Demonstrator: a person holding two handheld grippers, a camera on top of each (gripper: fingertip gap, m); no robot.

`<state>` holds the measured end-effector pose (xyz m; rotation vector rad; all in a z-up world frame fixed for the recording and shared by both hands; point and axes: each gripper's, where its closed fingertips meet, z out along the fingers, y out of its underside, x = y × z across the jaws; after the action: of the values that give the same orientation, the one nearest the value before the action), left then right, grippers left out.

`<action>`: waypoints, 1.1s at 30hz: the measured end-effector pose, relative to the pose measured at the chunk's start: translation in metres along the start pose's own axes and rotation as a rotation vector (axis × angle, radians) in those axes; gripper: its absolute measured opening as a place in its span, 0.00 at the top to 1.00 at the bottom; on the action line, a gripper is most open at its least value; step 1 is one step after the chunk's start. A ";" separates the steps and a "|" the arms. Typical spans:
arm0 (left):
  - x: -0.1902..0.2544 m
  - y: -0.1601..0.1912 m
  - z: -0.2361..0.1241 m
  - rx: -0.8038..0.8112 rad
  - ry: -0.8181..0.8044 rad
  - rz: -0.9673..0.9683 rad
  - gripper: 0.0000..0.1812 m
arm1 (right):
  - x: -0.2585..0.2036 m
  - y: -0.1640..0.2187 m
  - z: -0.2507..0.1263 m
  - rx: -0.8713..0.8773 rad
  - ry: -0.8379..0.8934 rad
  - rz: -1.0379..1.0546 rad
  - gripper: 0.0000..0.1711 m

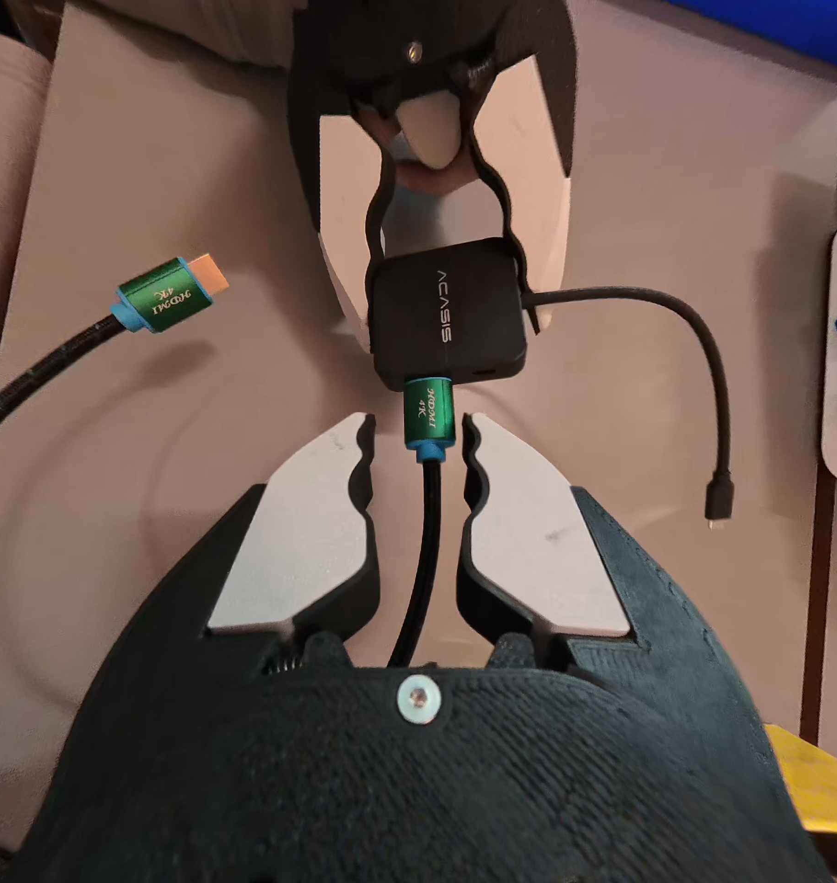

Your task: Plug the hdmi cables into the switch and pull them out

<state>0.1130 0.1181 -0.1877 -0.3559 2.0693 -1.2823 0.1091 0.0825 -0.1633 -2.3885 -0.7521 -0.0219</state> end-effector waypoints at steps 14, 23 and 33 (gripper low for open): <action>0.001 0.000 0.001 0.004 0.011 -0.028 0.58 | 0.004 -0.010 0.004 0.023 0.017 -0.051 0.89; 0.001 0.007 0.004 -0.019 0.008 -0.027 0.58 | 0.006 -0.007 0.012 -0.023 0.014 -0.094 0.91; 0.001 0.010 0.004 -0.022 0.013 -0.039 0.58 | 0.007 -0.003 0.013 -0.051 0.053 -0.108 0.90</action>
<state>0.1163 0.1195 -0.1976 -0.4001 2.0976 -1.2886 0.1116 0.0958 -0.1704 -2.3828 -0.8635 -0.1497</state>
